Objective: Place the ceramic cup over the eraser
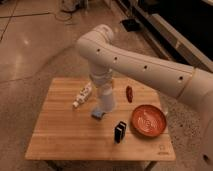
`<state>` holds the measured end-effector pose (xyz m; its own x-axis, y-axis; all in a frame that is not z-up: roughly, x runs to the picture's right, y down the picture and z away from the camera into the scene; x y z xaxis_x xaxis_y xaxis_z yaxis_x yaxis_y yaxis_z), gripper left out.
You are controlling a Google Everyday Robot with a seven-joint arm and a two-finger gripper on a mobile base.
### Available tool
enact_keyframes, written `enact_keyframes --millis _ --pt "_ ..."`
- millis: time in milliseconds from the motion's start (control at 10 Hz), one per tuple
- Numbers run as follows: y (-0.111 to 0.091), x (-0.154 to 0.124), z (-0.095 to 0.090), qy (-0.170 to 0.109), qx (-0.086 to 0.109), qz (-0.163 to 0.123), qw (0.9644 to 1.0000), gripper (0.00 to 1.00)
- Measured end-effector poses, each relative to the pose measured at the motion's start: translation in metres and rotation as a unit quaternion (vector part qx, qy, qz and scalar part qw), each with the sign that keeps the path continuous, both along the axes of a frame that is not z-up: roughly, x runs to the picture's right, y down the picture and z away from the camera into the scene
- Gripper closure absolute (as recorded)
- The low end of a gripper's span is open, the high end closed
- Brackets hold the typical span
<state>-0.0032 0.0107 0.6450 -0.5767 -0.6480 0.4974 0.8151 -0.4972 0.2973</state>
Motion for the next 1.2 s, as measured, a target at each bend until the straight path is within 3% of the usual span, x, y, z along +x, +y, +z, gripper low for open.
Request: enact_keyframes --millis 900,1200 --pt "0.047 0.061 -0.022 0.046 -0.022 0.061 0.9968 0.86" --pt "0.06 0.069 -0.026 0.051 -0.029 0.076 0.9954 0.86"
